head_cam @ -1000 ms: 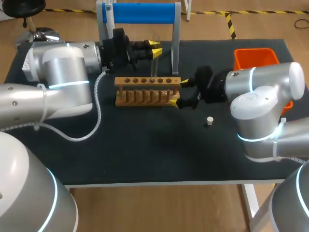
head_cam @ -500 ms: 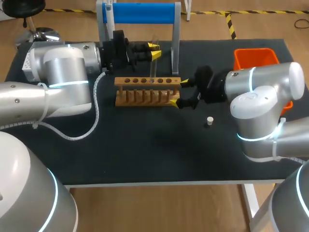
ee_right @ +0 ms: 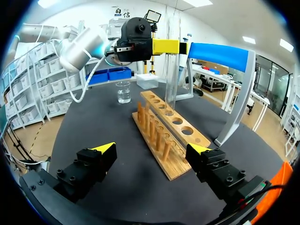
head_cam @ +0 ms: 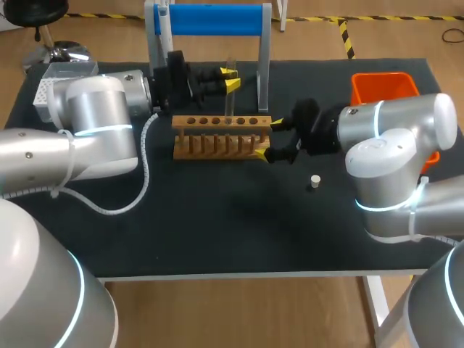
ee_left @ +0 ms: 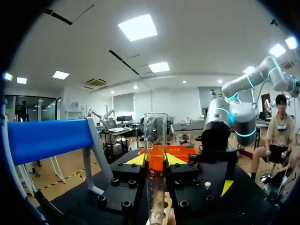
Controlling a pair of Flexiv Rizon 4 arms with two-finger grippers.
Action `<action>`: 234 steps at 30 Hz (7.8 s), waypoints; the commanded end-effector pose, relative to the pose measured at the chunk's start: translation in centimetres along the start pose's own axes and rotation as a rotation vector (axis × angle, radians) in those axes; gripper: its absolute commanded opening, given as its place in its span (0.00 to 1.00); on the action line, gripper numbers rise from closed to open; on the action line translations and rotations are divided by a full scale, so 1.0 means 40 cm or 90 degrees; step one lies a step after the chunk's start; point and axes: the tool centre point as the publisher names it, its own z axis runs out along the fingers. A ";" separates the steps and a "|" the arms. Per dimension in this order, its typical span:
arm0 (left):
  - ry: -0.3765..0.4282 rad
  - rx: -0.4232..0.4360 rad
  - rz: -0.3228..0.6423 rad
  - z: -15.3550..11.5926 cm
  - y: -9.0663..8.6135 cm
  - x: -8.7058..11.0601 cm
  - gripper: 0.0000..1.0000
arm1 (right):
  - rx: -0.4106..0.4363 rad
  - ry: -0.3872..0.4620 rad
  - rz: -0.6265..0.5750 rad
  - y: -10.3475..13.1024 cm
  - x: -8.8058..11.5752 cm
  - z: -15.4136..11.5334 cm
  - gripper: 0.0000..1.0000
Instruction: Invert the test tube, pick up the pipette, mount the tip to pipette, aspirate from beaker and dispense into the tube, eject the tip, return the pipette, and cap with the stopper.
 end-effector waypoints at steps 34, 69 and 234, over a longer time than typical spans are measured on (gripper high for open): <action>-0.010 -0.008 -0.028 -0.007 0.107 -0.024 0.00 | 0.000 0.001 0.000 0.000 0.000 -0.003 1.00; -0.011 -0.043 -0.043 -0.017 0.151 -0.024 1.00 | 0.000 0.001 0.000 0.000 0.000 -0.003 1.00; -0.733 -0.405 -0.317 -0.983 0.312 -0.569 0.47 | 0.000 0.001 0.000 0.000 0.000 -0.003 1.00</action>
